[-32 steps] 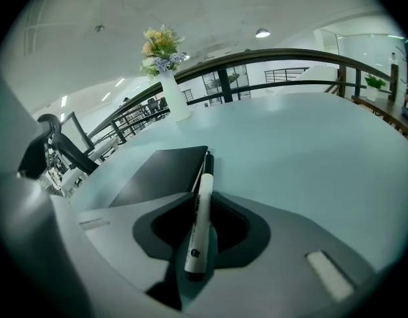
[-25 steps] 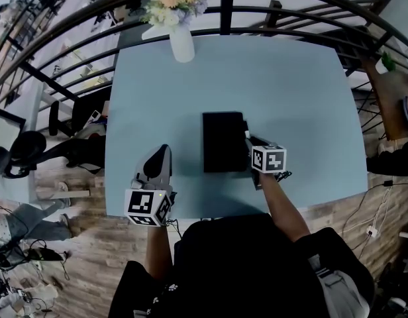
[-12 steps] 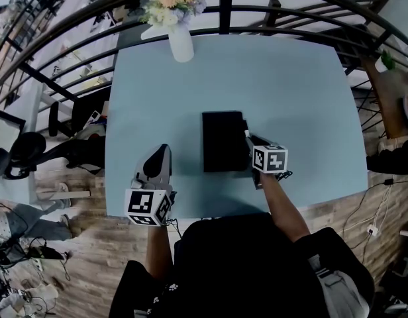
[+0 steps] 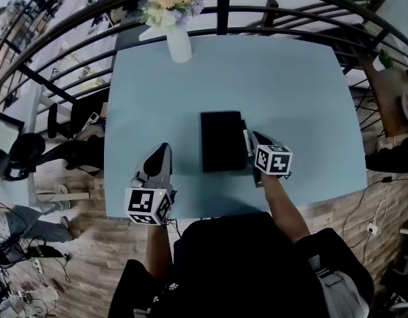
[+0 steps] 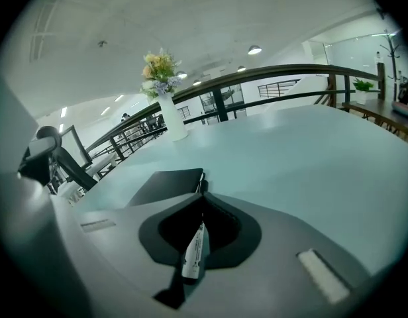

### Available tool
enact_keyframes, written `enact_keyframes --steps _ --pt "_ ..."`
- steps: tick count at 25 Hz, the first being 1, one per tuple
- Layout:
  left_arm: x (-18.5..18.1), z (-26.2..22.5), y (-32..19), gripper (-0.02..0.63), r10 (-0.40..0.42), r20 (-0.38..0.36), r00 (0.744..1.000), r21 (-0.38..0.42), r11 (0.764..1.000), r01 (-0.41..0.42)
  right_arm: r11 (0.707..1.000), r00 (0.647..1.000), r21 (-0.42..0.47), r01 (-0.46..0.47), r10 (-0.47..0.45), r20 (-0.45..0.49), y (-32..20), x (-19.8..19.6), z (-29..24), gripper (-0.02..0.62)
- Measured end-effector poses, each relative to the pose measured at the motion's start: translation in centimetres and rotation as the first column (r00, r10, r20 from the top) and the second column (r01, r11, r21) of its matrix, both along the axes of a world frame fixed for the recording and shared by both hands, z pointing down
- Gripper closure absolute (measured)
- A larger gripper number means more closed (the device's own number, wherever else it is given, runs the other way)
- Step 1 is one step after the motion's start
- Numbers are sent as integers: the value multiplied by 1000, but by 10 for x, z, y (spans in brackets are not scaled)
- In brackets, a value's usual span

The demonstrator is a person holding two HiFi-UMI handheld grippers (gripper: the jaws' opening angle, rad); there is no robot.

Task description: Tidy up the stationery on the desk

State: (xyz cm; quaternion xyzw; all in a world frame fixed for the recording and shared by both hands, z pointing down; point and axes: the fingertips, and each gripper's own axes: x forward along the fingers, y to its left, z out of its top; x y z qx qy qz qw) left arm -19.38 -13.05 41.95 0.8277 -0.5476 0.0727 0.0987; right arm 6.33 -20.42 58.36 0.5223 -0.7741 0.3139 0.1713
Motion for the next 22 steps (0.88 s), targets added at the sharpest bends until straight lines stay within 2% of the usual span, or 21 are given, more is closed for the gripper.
enact_keyframes --steps 7,16,22 --pt "8 -3 -3 614 29 -6 1000 10 1000 -29 994 999 103 -40 37 27 -4 7 -28 588" --pt "24 0 -8 614 78 -17 997 18 997 -78 969 999 247 -19 10 38 -3 7 -76 588" --pt "37 -1 -13 614 115 -18 993 24 993 -115 950 999 311 -18 7 36 1 13 -101 588"
